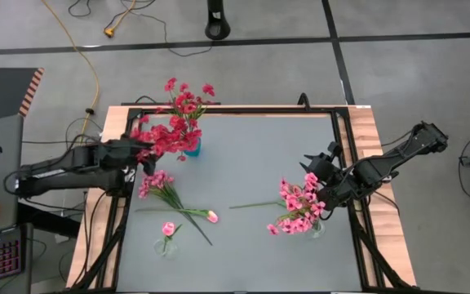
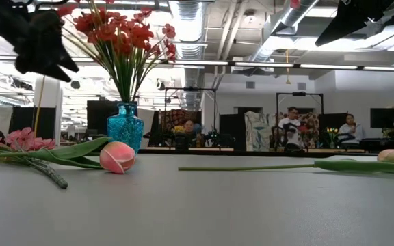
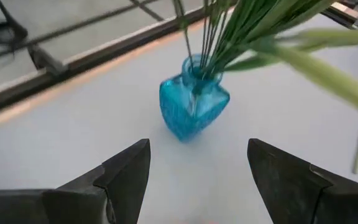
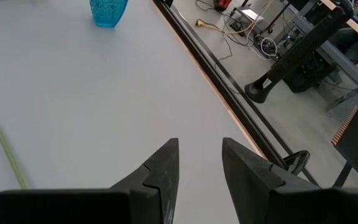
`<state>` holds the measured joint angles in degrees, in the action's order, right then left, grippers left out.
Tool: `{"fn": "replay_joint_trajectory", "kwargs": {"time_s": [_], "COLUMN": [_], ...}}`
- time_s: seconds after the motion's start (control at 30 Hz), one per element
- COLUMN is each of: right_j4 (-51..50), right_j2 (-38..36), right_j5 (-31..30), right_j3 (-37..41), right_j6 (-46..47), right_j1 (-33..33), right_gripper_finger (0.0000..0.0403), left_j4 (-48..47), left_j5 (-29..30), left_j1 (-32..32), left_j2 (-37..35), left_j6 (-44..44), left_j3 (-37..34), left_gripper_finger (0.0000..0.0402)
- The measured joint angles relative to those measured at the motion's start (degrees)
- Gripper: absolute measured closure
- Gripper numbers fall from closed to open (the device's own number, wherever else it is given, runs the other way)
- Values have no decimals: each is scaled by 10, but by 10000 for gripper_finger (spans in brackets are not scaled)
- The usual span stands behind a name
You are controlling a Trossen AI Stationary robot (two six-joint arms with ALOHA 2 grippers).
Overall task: Sort flowers into vase by color
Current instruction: Put the pink flowers into the transparent vase
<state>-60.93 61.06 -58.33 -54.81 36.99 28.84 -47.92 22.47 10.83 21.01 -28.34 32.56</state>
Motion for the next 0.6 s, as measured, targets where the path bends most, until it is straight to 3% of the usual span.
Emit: {"fn": "replay_joint_trajectory", "kwargs": {"time_s": [0.43,0.6], "right_j4": [0,0], "right_j2": [0,0], "right_j5": [0,0], "right_j3": [0,0], "right_j6": [0,0], "right_j1": [0,0], "right_gripper_finger": [255,255], "left_j4": [-109,-106], "left_j5": [-110,-159], "left_j1": [0,0], "left_j2": [-28,-28], "left_j6": [-82,-79], "left_j3": [0,0], "left_gripper_finger": [145,156]}}
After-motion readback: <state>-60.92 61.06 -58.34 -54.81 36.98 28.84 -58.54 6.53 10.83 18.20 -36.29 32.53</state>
